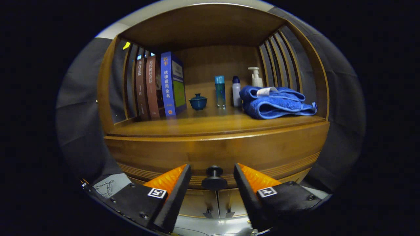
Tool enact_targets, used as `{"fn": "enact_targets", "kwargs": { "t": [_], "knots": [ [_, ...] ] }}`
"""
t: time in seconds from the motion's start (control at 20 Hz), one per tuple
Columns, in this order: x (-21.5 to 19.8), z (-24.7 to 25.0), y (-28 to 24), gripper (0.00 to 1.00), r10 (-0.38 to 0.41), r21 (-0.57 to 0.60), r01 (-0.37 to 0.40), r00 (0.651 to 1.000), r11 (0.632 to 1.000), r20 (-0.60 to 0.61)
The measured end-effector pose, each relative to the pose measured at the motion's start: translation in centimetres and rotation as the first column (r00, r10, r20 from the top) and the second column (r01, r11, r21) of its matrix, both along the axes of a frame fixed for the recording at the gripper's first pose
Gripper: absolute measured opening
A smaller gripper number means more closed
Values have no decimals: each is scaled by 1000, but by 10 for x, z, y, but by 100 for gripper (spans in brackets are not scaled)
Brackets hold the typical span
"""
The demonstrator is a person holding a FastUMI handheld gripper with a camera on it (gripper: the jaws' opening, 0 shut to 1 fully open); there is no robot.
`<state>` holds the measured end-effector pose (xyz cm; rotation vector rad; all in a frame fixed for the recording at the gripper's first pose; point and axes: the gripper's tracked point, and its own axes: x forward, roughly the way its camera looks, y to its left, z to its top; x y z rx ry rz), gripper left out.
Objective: Pull open the drawer, take out the items inside it, and place them on the countertop above the cabinet.
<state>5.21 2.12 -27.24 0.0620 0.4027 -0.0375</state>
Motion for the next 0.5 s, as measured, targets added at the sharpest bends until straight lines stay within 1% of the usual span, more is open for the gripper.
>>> {"fn": "enact_targets", "kwargs": {
  "t": [0.05, 0.1, 0.2, 0.3, 0.35, 0.4, 0.45, 0.5],
  "knots": [
    [2, -5, 4, 77, 12, 13, -11, 1000, 1000, -16],
    [2, -12, 3, 75, 8, 11, -8, 999, 1000, -36],
    [6, -19, -7, 68, -16, -5, 16, 998, 1000, -55],
    [3, -18, -3, 50, -19, 13, 19, 997, 1000, -71],
    [3, -19, -4, 46, -7, -15, 6, 997, 1000, -83],
    [3, -18, -6, 46, -6, -36, 3, 997, 999, -80],
    [6, -21, -7, 40, -10, -42, 7, 997, 999, -75],
    [2, -19, -5, 37, -5, -42, 2, 996, 999, -84]
  ]
}}
